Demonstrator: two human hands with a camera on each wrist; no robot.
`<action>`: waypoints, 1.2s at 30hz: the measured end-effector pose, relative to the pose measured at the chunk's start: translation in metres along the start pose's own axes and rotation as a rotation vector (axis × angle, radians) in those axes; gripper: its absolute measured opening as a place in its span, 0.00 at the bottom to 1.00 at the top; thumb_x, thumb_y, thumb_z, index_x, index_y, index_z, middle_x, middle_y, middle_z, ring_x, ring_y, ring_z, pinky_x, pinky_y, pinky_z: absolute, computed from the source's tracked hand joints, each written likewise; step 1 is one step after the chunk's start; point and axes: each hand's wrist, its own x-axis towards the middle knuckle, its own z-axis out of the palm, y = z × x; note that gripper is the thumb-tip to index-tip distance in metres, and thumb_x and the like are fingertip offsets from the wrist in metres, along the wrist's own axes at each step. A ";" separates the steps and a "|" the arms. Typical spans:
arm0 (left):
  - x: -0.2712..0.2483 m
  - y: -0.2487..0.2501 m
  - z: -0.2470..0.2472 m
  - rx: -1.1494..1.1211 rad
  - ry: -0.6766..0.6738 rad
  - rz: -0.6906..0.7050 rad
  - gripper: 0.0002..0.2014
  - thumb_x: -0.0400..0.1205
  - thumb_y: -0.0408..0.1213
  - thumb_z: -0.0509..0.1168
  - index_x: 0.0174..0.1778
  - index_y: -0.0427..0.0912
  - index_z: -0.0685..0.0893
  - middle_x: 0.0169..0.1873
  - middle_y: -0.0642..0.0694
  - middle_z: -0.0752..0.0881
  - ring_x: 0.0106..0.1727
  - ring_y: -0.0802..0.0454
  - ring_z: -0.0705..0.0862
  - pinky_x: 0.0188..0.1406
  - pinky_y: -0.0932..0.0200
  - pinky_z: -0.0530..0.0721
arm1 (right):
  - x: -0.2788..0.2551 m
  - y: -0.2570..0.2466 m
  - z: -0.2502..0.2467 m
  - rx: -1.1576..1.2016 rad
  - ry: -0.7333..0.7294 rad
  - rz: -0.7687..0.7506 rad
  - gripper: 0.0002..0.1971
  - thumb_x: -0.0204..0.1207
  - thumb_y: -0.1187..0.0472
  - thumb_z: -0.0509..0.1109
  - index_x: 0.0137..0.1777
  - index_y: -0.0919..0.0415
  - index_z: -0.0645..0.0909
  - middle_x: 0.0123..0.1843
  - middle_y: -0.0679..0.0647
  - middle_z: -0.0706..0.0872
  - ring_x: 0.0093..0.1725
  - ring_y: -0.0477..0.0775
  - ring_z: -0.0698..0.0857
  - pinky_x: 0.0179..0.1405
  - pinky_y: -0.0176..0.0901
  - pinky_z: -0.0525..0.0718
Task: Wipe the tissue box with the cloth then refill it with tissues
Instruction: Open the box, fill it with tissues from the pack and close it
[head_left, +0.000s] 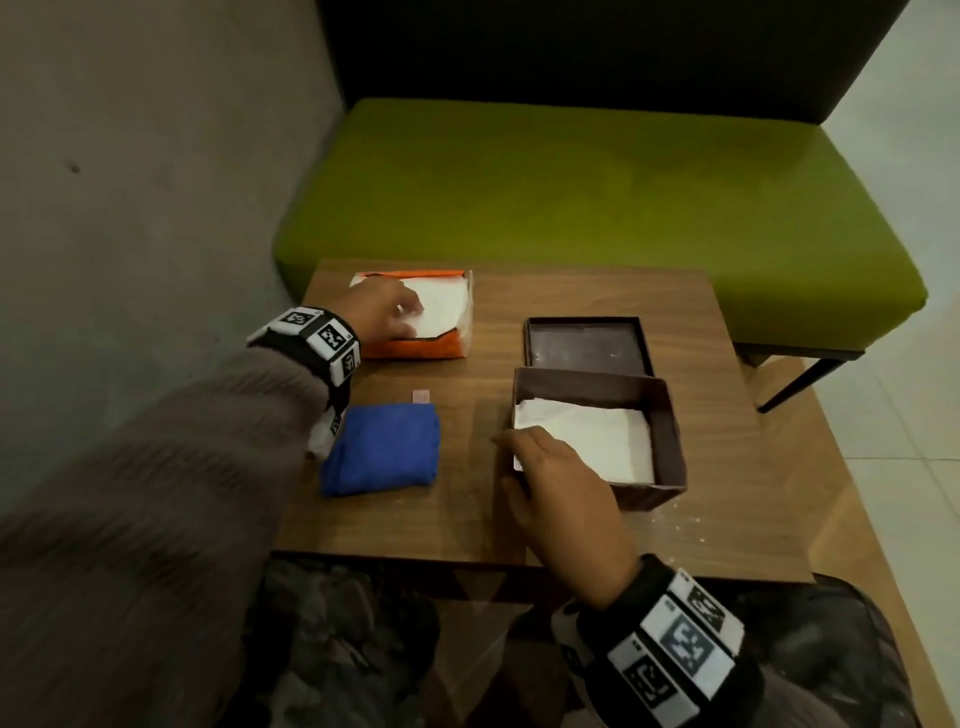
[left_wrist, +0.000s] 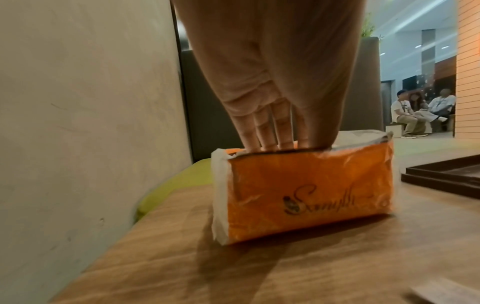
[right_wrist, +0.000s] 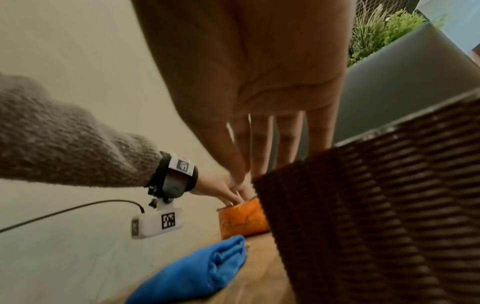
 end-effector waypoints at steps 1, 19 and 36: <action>0.001 0.000 0.002 0.001 -0.017 -0.001 0.19 0.75 0.36 0.73 0.61 0.39 0.83 0.60 0.41 0.84 0.58 0.45 0.82 0.59 0.57 0.75 | 0.000 0.002 0.004 0.054 0.052 0.026 0.19 0.80 0.62 0.67 0.71 0.52 0.74 0.67 0.51 0.77 0.59 0.54 0.83 0.55 0.49 0.85; 0.011 0.011 0.008 0.234 0.001 -0.003 0.07 0.76 0.35 0.67 0.48 0.38 0.82 0.48 0.38 0.87 0.51 0.38 0.83 0.41 0.56 0.70 | -0.003 0.030 0.027 0.234 0.237 0.004 0.06 0.80 0.56 0.71 0.55 0.55 0.82 0.47 0.47 0.85 0.47 0.46 0.84 0.46 0.49 0.85; -0.026 0.010 -0.038 -0.427 0.571 -0.180 0.14 0.75 0.34 0.70 0.55 0.34 0.83 0.47 0.34 0.87 0.48 0.40 0.84 0.41 0.54 0.76 | -0.002 0.031 0.029 0.250 0.263 -0.020 0.05 0.80 0.58 0.71 0.54 0.56 0.83 0.48 0.49 0.87 0.49 0.48 0.84 0.49 0.49 0.85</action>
